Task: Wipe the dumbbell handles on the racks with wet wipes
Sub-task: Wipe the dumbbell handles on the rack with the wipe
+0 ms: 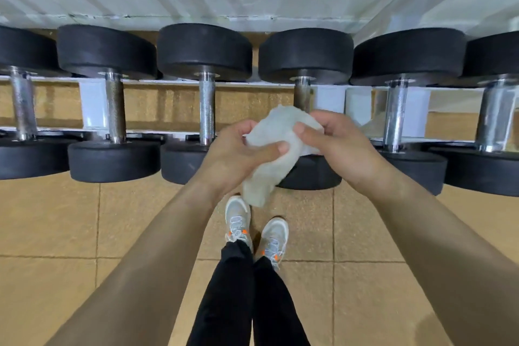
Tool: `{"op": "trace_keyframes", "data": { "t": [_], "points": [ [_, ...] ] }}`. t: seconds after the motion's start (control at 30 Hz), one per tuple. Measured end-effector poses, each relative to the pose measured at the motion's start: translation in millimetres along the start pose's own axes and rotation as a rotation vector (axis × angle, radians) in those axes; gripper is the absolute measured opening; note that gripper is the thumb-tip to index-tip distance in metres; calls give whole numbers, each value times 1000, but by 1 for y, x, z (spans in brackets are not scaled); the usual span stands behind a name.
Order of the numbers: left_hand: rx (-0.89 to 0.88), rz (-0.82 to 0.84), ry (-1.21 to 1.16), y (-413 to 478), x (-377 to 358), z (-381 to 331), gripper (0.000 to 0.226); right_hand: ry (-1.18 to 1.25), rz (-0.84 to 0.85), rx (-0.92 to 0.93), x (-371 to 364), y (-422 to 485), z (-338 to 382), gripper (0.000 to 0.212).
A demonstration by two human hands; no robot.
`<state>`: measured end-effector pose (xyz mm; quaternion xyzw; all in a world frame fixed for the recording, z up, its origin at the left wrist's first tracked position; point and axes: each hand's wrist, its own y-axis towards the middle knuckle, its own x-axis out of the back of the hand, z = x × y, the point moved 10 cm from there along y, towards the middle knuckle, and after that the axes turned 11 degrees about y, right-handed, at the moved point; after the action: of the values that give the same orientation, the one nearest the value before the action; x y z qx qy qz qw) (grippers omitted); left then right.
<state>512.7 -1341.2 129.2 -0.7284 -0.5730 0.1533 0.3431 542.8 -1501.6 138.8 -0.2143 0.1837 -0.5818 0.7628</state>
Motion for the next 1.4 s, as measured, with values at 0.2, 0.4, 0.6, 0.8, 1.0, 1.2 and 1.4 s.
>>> {"op": "trace_keyframes", "data": {
  "t": [0.2,0.4,0.6,0.8,1.0,1.2,1.4],
  "points": [
    [26,131,-200,40,-13,2,41,215,-236,-9,41,23,-16,16],
    [41,-237,-162,105,4,15,29,221,-343,-55,68,49,-49,19],
    [-16,-525,2,130,14,8,22,191,-483,-151,98,70,-94,26],
    [51,-770,15,92,8,22,23,-292,-836,-135,111,54,-77,46],
    [131,-767,-123,85,-19,46,20,-54,-491,-258,43,109,-79,57],
    [135,-776,-99,87,-19,46,16,381,-205,-377,22,147,-95,26],
    [148,-775,-80,88,-21,47,12,681,-70,-420,16,156,-108,39]
  ]
}}
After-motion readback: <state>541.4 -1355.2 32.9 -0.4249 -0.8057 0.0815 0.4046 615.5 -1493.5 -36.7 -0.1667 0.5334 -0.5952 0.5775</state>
